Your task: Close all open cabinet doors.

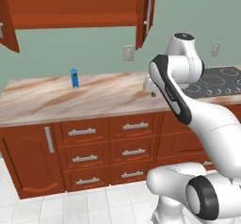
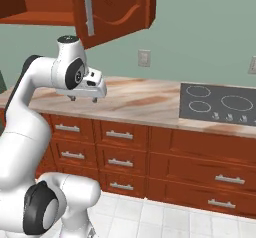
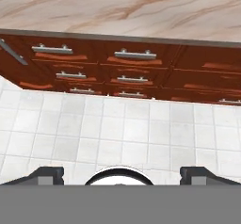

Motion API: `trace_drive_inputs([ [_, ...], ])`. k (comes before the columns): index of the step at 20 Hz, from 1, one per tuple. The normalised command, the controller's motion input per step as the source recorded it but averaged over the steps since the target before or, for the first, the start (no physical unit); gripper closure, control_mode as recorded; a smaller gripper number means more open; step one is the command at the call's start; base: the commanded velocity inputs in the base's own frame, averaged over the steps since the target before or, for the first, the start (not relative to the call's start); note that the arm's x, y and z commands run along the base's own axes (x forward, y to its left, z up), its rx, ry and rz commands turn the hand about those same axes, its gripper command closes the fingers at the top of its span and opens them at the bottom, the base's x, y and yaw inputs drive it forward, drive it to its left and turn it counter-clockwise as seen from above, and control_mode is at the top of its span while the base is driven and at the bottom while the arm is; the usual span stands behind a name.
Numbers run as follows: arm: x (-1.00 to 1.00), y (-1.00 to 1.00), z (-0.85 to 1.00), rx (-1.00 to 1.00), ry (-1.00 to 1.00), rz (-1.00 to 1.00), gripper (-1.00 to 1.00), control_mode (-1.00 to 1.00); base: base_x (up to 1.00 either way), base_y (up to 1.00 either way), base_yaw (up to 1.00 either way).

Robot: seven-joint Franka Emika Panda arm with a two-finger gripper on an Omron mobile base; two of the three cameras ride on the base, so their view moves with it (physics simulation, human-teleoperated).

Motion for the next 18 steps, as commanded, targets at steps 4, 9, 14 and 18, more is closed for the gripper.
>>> trace_drive_inputs([
  [4, 0.0, 0.0, 0.0, 0.0, 0.0, 0.0, -1.0, 1.0, -0.13, 0.83, 0.02],
  [9, 0.0, 0.0, 0.0, 0.0, 0.0, 0.0, -1.0, 1.0, 0.18, 0.6, 0.0],
  [14, 0.0, 0.0, 0.0, 0.0, 0.0, 0.0, -1.0, 1.0, 0.54, 0.26, 0.0],
  [18, 0.0, 0.0, 0.0, 0.0, 0.0, 0.0, -1.0, 1.0, 0.65, 0.21, 0.0],
])
